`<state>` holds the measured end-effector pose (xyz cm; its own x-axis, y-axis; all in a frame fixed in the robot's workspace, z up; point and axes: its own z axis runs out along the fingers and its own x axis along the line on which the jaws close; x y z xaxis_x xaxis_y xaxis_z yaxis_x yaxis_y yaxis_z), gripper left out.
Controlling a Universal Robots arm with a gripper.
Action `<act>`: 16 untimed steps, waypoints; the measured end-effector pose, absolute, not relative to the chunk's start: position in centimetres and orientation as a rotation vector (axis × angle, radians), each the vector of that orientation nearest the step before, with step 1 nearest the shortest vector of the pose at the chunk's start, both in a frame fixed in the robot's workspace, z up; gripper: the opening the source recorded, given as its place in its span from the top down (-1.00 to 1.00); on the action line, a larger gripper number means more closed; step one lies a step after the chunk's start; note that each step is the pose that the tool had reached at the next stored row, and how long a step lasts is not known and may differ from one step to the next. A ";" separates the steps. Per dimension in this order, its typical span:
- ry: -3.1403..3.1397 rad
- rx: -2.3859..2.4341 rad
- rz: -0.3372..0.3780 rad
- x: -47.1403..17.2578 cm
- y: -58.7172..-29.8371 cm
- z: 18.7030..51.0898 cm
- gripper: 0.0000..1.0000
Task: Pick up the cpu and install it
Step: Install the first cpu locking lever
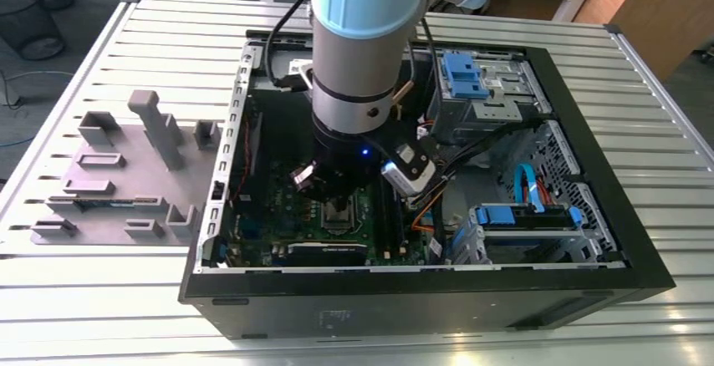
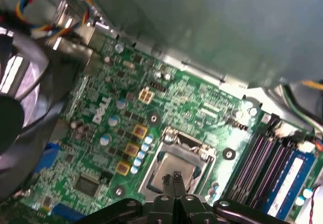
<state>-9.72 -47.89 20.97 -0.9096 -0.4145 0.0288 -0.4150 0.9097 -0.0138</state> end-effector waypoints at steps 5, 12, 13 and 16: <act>-3.045 0.661 0.031 -9.7 -47.7 21.7 0.79; -3.045 0.661 0.030 -9.7 -47.7 22.3 0.79; -3.045 0.661 0.031 -9.7 -47.7 22.3 0.79; -3.045 0.661 0.031 -9.7 -47.7 22.3 0.79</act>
